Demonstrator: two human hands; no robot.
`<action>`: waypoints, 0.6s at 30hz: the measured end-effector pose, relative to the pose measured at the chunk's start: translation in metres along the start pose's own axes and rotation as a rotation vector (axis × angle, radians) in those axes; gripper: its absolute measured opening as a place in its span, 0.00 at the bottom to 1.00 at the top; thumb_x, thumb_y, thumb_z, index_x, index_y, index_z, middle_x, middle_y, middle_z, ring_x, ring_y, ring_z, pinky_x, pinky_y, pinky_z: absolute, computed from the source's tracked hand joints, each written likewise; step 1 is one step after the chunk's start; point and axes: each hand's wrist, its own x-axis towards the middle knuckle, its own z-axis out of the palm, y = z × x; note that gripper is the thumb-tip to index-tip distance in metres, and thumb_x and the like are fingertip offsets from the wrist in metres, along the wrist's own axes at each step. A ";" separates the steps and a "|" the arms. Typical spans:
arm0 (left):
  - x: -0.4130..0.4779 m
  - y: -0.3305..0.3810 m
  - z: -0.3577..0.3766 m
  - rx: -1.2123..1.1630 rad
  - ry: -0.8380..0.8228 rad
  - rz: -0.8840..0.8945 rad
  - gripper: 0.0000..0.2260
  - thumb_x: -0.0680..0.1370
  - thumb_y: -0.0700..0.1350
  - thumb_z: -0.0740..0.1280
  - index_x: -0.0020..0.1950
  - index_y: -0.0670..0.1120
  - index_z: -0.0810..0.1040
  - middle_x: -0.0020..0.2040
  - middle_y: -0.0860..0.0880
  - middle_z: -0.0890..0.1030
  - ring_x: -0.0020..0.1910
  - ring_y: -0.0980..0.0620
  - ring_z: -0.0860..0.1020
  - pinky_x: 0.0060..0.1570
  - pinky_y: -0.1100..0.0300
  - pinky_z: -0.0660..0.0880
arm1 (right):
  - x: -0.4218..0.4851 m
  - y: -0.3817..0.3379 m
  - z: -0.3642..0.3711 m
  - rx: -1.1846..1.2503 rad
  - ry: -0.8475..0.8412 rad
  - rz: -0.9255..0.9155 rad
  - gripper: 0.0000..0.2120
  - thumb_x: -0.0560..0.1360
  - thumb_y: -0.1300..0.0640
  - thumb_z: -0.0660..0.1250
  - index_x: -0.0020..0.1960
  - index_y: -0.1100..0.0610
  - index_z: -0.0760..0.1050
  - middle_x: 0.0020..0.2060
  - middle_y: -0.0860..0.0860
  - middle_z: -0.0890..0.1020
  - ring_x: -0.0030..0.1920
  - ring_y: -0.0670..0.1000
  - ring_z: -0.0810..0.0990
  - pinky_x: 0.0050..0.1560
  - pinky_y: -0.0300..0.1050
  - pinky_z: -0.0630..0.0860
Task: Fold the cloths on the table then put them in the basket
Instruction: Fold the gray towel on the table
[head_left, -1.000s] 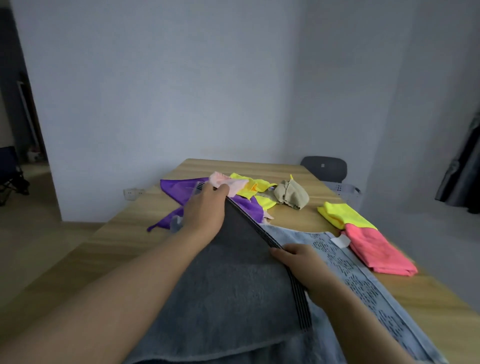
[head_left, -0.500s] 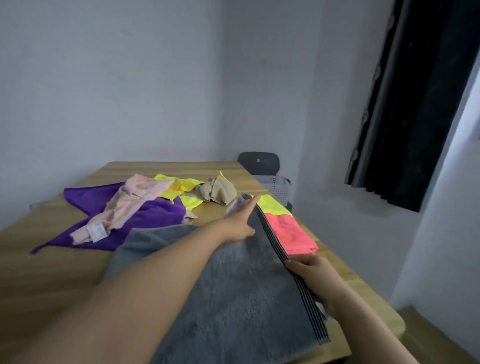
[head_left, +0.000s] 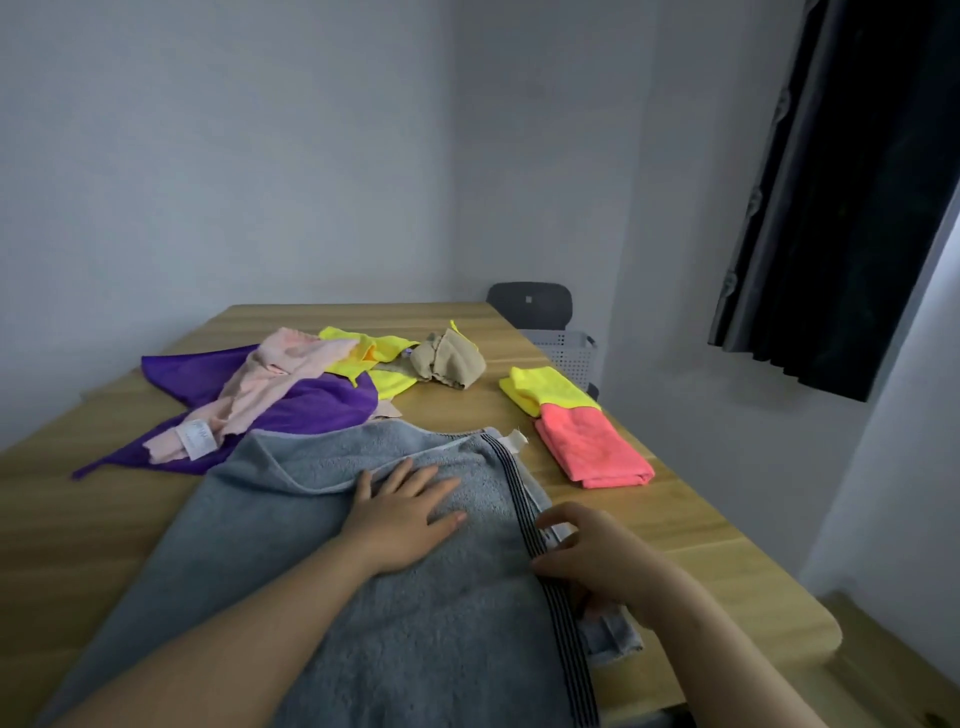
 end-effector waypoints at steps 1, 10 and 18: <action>-0.004 -0.006 -0.003 -0.022 0.015 0.030 0.24 0.79 0.64 0.49 0.74 0.62 0.53 0.77 0.58 0.49 0.76 0.56 0.43 0.71 0.43 0.39 | 0.001 -0.005 0.003 0.014 -0.023 0.008 0.16 0.72 0.57 0.70 0.57 0.49 0.71 0.36 0.51 0.76 0.23 0.44 0.76 0.21 0.38 0.73; -0.018 -0.072 -0.045 0.025 0.185 -0.120 0.24 0.76 0.50 0.61 0.72 0.55 0.61 0.73 0.54 0.63 0.73 0.52 0.59 0.69 0.46 0.56 | 0.059 -0.038 0.016 -0.010 0.170 -0.014 0.09 0.74 0.52 0.66 0.54 0.51 0.74 0.34 0.50 0.73 0.30 0.47 0.71 0.23 0.35 0.67; -0.005 -0.104 -0.080 -0.052 0.321 -0.120 0.07 0.79 0.48 0.58 0.47 0.51 0.76 0.42 0.55 0.79 0.44 0.51 0.76 0.49 0.56 0.71 | 0.096 -0.045 0.017 -0.077 0.290 -0.177 0.18 0.69 0.72 0.59 0.40 0.53 0.82 0.37 0.50 0.81 0.37 0.48 0.75 0.37 0.38 0.71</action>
